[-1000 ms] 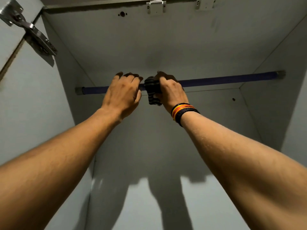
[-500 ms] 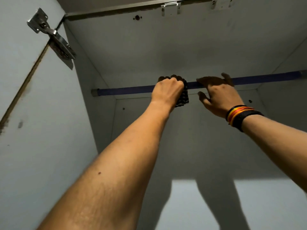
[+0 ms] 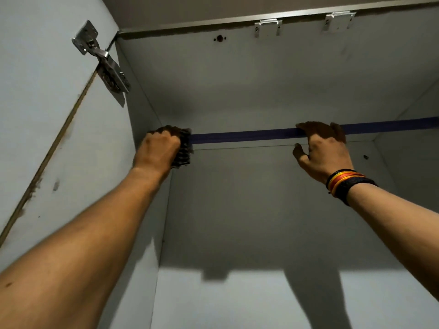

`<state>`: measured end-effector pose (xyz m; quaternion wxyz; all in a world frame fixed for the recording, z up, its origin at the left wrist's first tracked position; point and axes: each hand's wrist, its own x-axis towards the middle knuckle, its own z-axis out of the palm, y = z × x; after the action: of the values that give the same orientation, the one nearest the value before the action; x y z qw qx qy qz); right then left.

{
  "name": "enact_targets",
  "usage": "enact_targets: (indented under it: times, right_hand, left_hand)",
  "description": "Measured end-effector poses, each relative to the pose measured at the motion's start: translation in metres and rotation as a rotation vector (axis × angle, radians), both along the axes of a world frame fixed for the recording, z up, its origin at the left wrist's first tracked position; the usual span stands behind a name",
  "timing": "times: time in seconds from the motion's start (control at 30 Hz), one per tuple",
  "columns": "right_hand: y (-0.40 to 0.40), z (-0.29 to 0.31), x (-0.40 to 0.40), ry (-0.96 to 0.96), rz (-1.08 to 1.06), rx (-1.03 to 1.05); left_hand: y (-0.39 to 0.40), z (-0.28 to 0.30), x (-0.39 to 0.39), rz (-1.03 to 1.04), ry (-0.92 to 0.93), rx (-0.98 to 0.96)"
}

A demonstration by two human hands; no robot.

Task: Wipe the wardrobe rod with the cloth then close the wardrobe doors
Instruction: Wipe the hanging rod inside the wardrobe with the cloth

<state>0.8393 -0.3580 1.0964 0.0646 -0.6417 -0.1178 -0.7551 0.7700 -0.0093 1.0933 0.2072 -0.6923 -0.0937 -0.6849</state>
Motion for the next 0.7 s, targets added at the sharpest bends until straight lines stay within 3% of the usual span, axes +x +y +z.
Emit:
enact_targets:
  times: [0.2,0.33,0.5,0.7]
  right_hand:
    - [0.013,0.001,-0.005,0.021,0.01,0.062]
    - [0.015,0.0,-0.014,0.057,0.02,0.058]
    - [0.009,-0.001,-0.02,0.118,-0.032,0.022]
    - [-0.009,0.0,-0.023,0.091,-0.03,0.022]
  left_hand:
    - [0.003,-0.003,-0.007,-0.125,0.024,-0.085]
    - [-0.028,-0.008,-0.004,-0.138,0.0,-0.013]
    - [-0.116,0.002,0.005,-0.167,0.02,0.157]
    - [-0.226,0.006,0.017,-0.345,0.057,0.265]
